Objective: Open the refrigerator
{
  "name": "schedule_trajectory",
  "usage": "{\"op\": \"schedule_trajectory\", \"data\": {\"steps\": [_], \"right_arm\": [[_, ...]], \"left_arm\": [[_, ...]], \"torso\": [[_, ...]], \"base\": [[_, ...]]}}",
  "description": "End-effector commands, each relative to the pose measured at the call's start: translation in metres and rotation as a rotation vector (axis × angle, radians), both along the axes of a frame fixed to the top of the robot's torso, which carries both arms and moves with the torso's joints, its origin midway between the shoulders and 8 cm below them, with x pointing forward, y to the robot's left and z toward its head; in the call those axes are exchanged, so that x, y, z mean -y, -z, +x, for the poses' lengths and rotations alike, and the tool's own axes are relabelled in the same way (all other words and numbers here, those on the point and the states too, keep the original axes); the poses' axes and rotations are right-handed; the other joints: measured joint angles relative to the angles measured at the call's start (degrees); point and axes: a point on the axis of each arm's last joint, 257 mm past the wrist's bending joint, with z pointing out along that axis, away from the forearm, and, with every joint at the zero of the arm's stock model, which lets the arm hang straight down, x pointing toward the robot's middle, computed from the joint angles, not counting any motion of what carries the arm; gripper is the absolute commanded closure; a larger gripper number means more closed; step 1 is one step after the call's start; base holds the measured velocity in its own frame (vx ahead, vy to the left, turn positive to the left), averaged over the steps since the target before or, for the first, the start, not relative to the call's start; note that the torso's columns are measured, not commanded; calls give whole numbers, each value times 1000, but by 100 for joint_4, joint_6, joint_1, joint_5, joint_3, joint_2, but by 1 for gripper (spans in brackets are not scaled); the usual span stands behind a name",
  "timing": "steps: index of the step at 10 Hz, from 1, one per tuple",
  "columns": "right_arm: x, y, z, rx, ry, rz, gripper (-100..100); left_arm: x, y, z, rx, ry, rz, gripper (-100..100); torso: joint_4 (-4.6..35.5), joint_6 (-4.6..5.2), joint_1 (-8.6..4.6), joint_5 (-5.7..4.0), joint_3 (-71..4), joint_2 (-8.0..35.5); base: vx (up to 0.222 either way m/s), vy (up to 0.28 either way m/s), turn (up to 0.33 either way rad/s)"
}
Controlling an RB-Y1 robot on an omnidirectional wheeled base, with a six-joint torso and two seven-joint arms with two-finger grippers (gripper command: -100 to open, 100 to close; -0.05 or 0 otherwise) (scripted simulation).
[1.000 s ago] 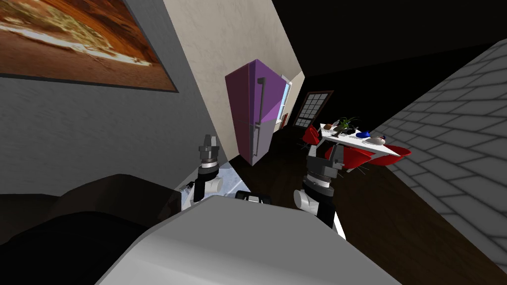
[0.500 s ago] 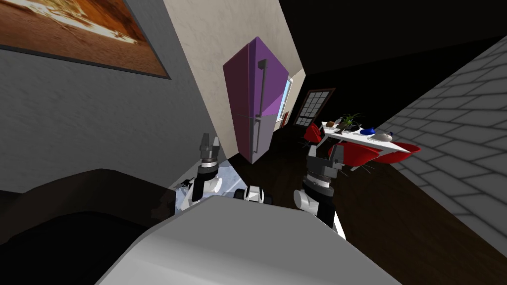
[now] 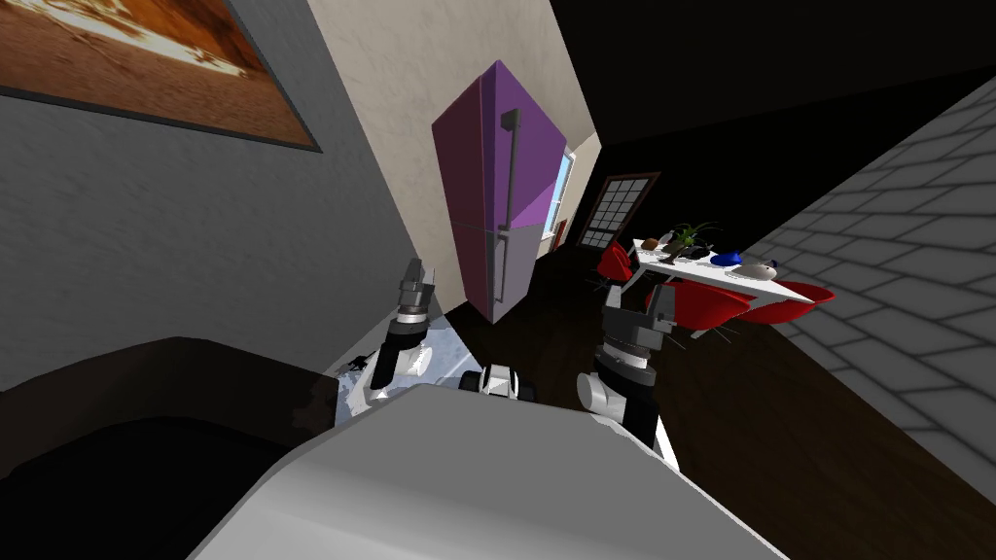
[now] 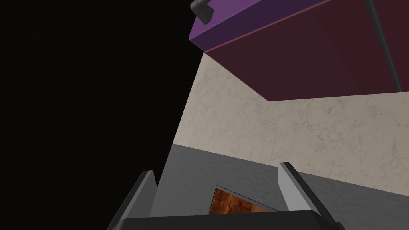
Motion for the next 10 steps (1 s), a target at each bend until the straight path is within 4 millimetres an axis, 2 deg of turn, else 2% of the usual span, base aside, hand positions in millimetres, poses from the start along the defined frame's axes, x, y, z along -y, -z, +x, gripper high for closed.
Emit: {"op": "schedule_trajectory", "data": {"steps": [1, 10], "right_arm": [[0, 0, 0, 0, 0, 0, 0], [0, 0, 0, 0, 0, 0, 0]], "left_arm": [[2, 0, 10, -47, -13, 36, -100], [-2, 3, 35, -160, -64, 85, -100]], "torso": [[0, 0, 2, 1, 0, 0], [0, 0, 9, 2, 1, 2]], "base": [[99, -80, 7], [67, -50, 5]]}}
